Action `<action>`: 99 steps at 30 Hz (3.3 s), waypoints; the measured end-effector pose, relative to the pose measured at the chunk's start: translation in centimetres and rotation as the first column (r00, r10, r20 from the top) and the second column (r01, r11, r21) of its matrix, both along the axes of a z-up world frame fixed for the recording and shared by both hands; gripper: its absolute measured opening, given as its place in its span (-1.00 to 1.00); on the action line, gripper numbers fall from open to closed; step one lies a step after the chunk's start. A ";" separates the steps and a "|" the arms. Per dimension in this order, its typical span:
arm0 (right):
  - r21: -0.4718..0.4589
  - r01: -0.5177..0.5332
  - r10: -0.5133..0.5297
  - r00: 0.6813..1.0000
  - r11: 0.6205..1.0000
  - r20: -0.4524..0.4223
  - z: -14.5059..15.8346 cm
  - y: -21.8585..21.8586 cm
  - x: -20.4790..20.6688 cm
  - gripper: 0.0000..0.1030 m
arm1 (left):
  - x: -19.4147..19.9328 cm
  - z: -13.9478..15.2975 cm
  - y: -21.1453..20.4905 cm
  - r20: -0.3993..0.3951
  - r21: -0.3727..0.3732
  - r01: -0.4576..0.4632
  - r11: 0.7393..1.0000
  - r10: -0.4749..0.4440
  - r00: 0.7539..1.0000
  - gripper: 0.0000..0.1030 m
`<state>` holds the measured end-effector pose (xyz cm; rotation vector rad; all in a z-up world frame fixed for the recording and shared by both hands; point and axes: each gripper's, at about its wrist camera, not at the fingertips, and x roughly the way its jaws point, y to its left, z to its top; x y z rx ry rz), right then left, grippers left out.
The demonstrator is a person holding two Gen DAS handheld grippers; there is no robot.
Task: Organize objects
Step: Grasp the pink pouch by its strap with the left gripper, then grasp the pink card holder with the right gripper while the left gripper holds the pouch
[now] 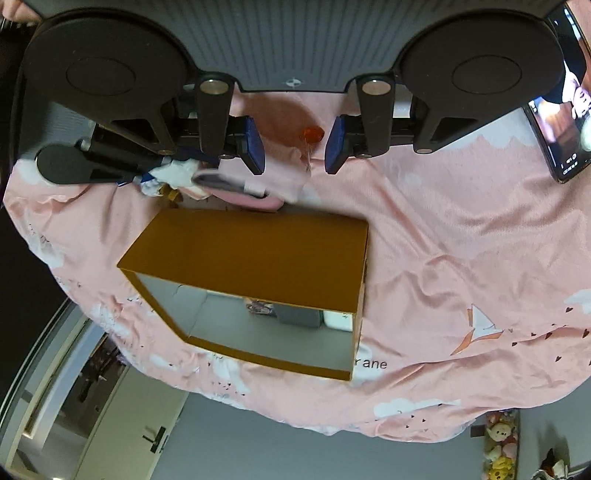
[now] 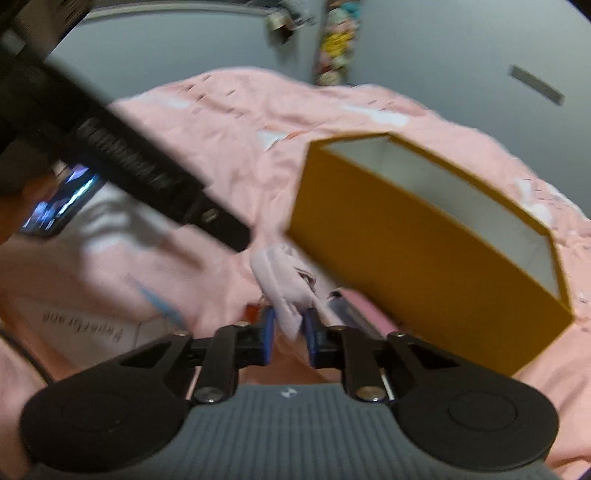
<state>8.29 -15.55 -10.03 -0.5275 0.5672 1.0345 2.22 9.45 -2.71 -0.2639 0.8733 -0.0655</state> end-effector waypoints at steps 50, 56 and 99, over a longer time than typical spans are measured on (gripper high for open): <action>-0.303 0.367 -0.476 0.670 0.879 -0.570 -4.0 2.6 15.9 -0.18 | 4.3 -4.6 1.3 -0.135 0.057 -0.129 0.990 0.136 0.981 -0.67; -0.368 0.382 -0.530 0.613 0.848 -0.585 -4.9 4.5 16.8 0.35 | 5.0 -5.0 1.9 -0.144 0.033 -0.143 0.989 0.146 0.979 -0.64; -0.211 0.402 -0.430 0.597 0.891 -0.677 -1.0 -0.3 12.8 -0.54 | 7.0 -7.6 2.4 -0.232 0.001 -0.125 0.992 0.122 0.965 -0.05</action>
